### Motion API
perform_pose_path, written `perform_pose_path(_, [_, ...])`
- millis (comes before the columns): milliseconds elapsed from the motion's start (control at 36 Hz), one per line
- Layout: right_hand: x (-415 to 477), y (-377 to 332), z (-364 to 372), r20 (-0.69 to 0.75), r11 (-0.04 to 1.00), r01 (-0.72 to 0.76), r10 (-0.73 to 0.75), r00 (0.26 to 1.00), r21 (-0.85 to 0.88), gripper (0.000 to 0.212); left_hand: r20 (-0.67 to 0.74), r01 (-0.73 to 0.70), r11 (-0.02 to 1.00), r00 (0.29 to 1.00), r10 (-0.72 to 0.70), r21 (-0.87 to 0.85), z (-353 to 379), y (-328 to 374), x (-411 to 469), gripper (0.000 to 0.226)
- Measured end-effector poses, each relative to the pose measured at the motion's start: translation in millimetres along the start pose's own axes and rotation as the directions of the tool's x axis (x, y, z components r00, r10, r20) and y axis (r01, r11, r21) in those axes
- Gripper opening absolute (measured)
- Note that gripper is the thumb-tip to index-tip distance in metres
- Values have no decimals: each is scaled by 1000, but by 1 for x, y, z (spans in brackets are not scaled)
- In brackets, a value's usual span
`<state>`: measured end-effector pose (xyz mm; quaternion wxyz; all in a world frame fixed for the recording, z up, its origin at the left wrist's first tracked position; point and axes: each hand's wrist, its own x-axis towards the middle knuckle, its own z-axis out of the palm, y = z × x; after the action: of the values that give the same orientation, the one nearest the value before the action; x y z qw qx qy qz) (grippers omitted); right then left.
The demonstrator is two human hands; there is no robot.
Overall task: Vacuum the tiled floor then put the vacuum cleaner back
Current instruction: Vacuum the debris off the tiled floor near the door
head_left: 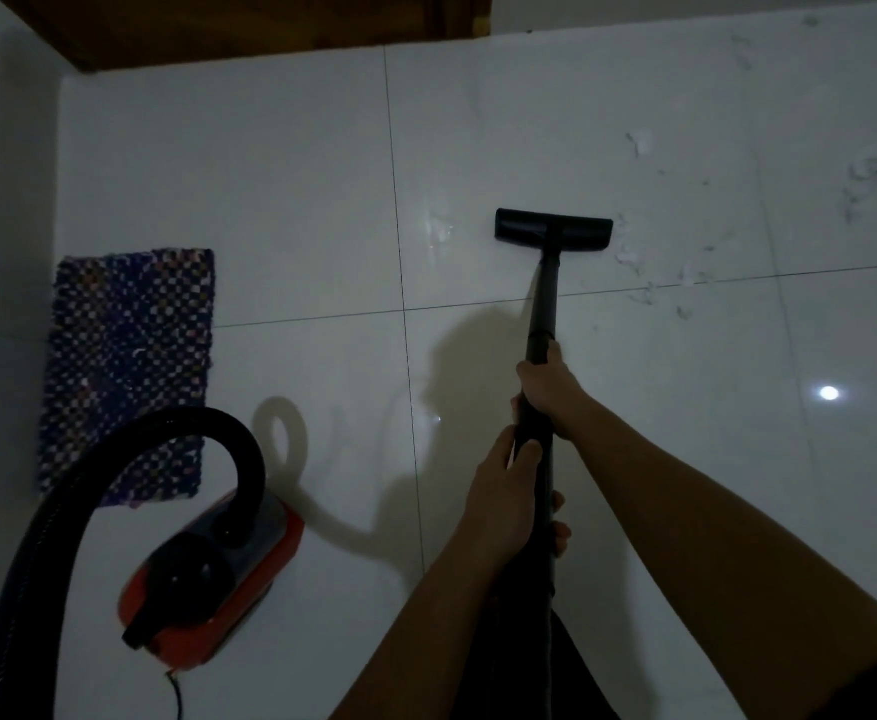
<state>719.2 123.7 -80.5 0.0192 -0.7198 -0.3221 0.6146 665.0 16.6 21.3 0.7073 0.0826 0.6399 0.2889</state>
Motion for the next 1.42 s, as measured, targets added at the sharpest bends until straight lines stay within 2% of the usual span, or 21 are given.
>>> perform_pose_path(222, [-18, 23, 0, -25, 1000, 21, -20, 999, 23, 68, 41, -21, 1000, 999, 20, 11, -2, -20, -23, 36])
perform_pose_path(306, [-26, 33, -1, -16, 999, 35, -36, 999, -29, 67, 28, -19, 999, 999, 18, 41, 1, -31, -30, 37])
perform_pose_path(472, [-35, 56, -6, 10, 1000, 4, -3, 1000, -28, 67, 26, 35, 998, 999, -34, -47, 12, -54, -43, 33])
perform_pose_path(722, [-44, 104, -28, 32, 997, -59, 58, 998, 51, 70, 4, 26, 1000, 1000, -26, 12, 42, -88, -59, 33])
perform_pose_path(1278, [-71, 186, -68, -1, 997, -70, 70, 998, 40, 72, 50, 48, 992, 997, -54, 114, 87, -145, -94, 31])
perform_pose_path(1417, [-83, 207, -80, 7, 985, -102, 102, 995, 139, 72, 99, 38, 985, 994, -55, 166, 94, -164, -101, 33])
